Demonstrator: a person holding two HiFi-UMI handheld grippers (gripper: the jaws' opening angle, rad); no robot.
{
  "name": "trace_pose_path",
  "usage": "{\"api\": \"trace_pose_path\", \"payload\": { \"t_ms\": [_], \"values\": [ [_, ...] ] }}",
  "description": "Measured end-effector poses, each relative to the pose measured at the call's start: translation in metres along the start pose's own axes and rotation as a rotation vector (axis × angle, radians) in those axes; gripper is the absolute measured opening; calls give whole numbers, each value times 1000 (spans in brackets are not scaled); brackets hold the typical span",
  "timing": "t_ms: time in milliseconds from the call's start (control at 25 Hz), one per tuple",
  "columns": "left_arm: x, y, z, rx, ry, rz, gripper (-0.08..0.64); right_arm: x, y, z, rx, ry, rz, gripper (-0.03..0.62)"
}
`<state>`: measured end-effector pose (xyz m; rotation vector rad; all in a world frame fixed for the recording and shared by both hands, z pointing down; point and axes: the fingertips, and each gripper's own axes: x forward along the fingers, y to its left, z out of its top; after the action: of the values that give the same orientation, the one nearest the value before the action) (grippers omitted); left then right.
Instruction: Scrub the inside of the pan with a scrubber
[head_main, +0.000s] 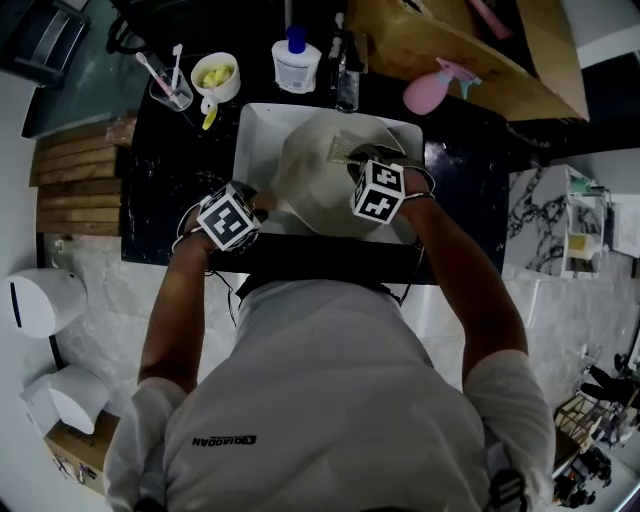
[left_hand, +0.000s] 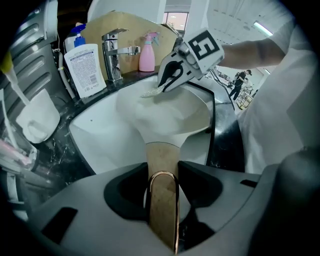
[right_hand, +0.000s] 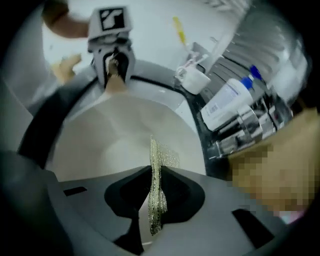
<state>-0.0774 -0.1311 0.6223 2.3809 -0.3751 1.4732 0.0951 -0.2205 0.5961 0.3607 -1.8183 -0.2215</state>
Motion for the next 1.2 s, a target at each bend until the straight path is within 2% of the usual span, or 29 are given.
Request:
{"api": "trace_pose_path", "payload": {
  "t_ms": [120,200,320,480,640,880,1200],
  "values": [
    [-1,-1,2,-9,-8,-1,194,17,-10,-12,-364,108,-156,78],
    [-5,-4,4,-20,-8,-8,195,23,-17,-10,-555,145,-241,78],
    [-6,-6,5,-25,-3,-14,194,27,-21,5,-779,145,-317,78],
    [-4,-4,4,-29,0,-13,195,43,-23,16,-1004,149,-340,77],
    [-6,-6,4,-38,6,-19,195,65,-29,4,-1060,175,-293,78],
    [-5,-5,5,-48,10,-33,195,86,-50,-13,-960,226,-276,80],
    [-5,-5,5,-61,14,-54,195,95,-63,-21,-908,251,-271,78]
  ]
}}
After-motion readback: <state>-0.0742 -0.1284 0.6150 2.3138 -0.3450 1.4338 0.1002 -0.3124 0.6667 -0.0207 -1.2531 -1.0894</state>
